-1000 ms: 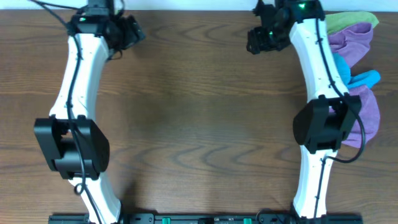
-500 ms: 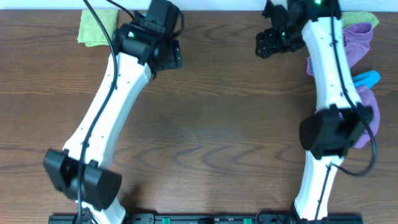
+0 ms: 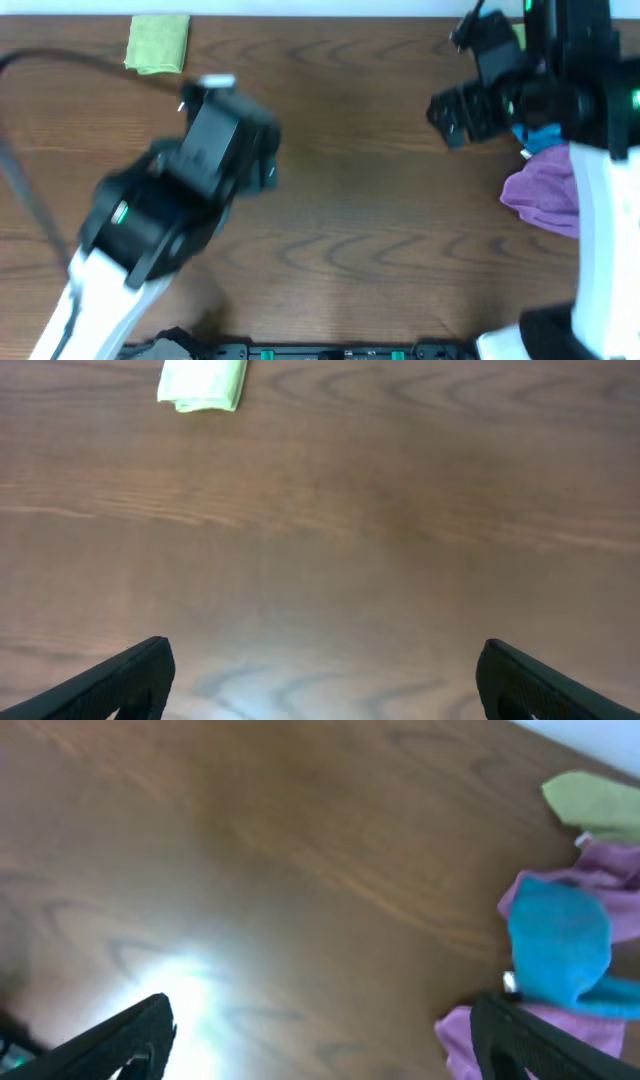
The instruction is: Fold the cloth
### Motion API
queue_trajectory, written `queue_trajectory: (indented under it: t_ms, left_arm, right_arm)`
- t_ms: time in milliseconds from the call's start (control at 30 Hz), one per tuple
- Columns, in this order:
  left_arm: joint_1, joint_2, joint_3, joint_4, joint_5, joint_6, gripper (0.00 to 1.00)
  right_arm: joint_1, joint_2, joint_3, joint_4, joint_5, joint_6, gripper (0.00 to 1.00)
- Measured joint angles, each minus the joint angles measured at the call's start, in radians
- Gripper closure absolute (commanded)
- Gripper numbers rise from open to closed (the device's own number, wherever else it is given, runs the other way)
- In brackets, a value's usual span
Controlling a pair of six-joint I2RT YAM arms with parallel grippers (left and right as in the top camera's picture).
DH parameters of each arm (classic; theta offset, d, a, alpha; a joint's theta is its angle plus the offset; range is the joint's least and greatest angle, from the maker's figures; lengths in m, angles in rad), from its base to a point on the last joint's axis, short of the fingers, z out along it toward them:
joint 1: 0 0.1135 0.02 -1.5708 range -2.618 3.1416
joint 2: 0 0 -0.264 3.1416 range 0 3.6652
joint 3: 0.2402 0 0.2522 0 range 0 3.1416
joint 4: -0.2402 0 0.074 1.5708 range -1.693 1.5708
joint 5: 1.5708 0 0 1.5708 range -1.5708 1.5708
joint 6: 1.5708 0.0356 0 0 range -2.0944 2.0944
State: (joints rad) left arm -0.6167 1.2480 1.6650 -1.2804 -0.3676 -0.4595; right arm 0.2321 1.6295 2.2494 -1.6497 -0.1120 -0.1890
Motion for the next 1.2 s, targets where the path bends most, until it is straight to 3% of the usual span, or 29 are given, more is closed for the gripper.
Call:
queue_trajectory:
  t_ms: [267,500,667,1200]
  left_arm:
    - [-0.086,-0.319,-0.302,0.013,-0.007,-0.076,0.05]
    - [-0.179,-0.362,-0.472,0.126,-0.006,-0.128,0.05]
    - [-0.186,-0.330,-0.500,0.189,-0.006,-0.143,0.05]
    - [-0.186,-0.333,-0.500,0.203,0.100,-0.147,0.05]
  right_arm:
    - [0.079,-0.443,-0.455,0.074,0.086,0.061,0.01]
    - [0.080,-0.829,-0.840,0.188,0.087,0.090,0.01]
    - [0.080,-0.901,-0.933,0.186,0.086,0.120,0.01]
    - [0.080,-0.905,-0.936,0.182,0.086,0.132,0.01]
